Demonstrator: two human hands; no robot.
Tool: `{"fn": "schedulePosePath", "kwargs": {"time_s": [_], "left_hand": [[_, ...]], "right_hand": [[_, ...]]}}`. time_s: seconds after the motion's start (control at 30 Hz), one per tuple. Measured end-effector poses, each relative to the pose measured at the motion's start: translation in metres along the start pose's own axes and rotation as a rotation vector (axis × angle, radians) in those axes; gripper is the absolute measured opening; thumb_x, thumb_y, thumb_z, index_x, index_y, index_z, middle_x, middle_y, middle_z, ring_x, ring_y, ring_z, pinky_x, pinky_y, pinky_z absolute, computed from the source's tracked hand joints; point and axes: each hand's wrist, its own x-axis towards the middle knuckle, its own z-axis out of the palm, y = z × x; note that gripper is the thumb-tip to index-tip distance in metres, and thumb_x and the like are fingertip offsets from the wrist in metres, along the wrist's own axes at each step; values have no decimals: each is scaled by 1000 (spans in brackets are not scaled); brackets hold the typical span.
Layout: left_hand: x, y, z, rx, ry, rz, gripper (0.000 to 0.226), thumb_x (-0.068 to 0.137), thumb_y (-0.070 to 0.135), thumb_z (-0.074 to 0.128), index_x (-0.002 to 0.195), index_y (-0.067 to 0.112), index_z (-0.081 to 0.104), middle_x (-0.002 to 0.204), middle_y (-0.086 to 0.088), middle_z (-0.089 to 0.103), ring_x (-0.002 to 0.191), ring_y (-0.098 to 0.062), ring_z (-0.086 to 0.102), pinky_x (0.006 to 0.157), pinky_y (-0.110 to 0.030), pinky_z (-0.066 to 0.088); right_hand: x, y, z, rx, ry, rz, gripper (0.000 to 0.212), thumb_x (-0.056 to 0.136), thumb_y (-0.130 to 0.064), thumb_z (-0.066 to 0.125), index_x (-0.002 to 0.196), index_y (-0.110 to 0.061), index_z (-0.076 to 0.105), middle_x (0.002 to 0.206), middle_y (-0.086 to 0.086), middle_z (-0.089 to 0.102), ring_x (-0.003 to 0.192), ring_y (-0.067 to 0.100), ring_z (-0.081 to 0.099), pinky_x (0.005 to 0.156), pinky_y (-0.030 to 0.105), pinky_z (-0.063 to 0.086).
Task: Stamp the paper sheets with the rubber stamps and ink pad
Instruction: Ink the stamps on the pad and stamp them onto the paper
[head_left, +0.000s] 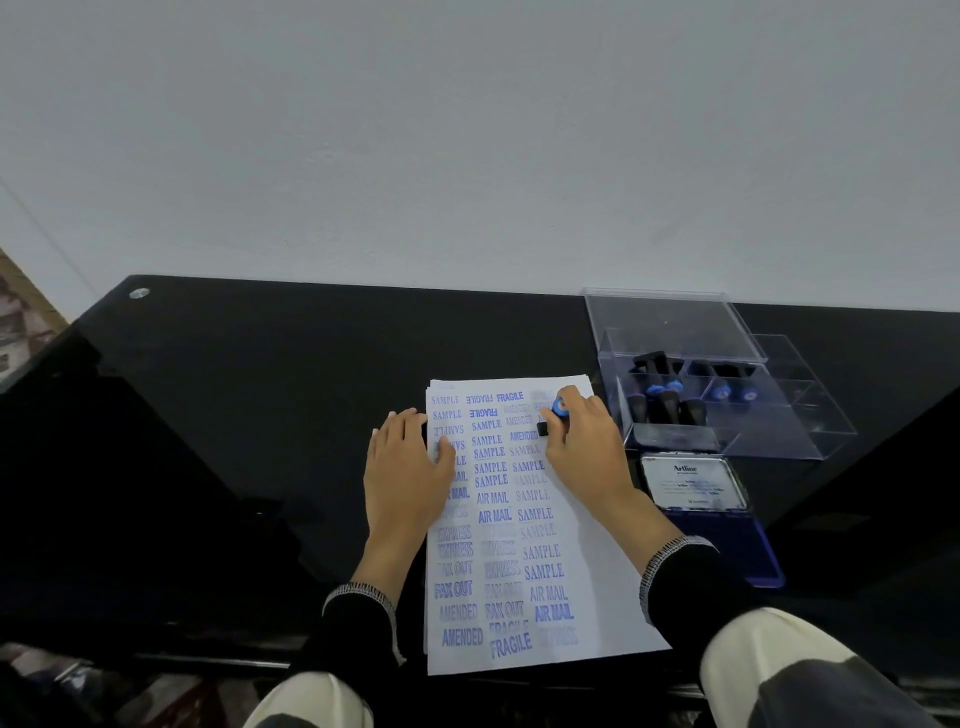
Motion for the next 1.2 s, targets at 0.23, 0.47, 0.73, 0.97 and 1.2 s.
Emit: {"fn": "schedulePosePath", "kwargs": {"time_s": [0.23, 0.47, 0.73, 0.97, 1.2], "left_hand": [[1, 0, 1, 7, 0, 9, 45, 97, 38, 48, 136, 15, 49, 147, -1, 45, 142, -19, 32, 120, -35, 17], [1, -1, 1, 5, 7, 12, 44, 97, 38, 50, 135, 16, 50, 147, -1, 45, 142, -19, 32, 119, -35, 17], [1, -1, 1, -3, 10, 10, 43, 97, 37, 50, 134, 15, 50, 146, -1, 46, 142, -19, 33, 119, -35, 16], [0, 0, 0, -7, 17, 25, 41, 97, 35, 50, 133, 16, 51, 145, -2, 47, 141, -20, 33, 119, -35, 17], [0, 0, 0, -4, 18, 26, 41, 97, 36, 50, 132, 16, 52, 145, -2, 47, 141, -20, 34, 118, -34, 17]], "right_hand": [[13, 2, -4, 17, -95, 31, 13, 96, -18, 52, 101, -7, 52, 86, 8, 53, 78, 24, 53, 68, 36, 48], [16, 2, -2, 6, -118, 46, 14, 97, -21, 52, 104, -9, 51, 88, 7, 54, 79, 23, 54, 68, 36, 51], [-1, 2, 1, 37, -7, 11, 8, 95, -13, 53, 92, -7, 49, 78, 4, 47, 69, 18, 43, 52, 20, 32], [10, 0, -1, 11, -60, 19, 10, 95, -16, 52, 95, -6, 50, 80, 6, 49, 72, 21, 47, 60, 31, 39], [14, 0, -1, -5, -96, 33, 12, 96, -17, 50, 100, -6, 49, 82, 7, 49, 74, 23, 48, 62, 31, 38]]}}
